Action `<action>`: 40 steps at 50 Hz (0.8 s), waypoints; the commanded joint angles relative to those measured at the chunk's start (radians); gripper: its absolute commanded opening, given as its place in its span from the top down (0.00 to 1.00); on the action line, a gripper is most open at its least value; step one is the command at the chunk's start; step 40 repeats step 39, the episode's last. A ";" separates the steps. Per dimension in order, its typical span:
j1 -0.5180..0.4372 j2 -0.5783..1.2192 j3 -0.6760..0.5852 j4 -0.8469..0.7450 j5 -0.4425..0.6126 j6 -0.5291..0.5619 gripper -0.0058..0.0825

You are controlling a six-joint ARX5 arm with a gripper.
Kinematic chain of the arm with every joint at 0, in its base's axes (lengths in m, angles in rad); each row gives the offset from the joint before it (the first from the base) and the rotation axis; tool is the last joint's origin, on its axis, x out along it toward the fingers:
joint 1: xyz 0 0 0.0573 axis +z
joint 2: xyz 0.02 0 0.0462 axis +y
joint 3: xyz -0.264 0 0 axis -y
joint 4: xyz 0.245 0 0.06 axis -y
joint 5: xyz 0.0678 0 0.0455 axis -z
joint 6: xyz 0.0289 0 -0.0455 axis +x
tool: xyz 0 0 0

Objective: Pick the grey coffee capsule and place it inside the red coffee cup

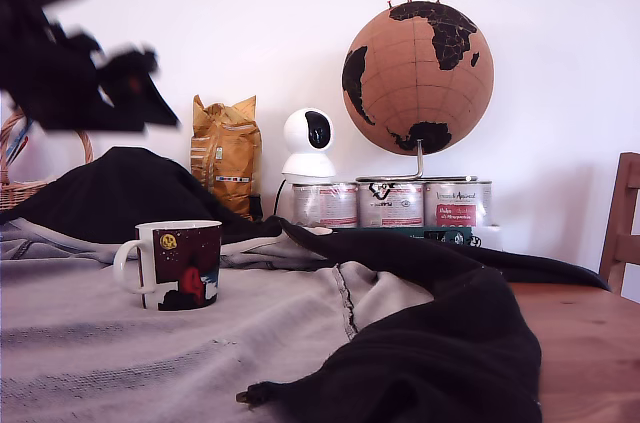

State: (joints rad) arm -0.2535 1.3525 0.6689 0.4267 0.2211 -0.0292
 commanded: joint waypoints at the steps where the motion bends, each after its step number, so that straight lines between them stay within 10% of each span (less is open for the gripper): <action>1: 0.029 -0.061 0.013 -0.045 -0.024 0.011 0.93; 40: 0.301 -0.526 0.008 -0.571 -0.017 0.052 0.93</action>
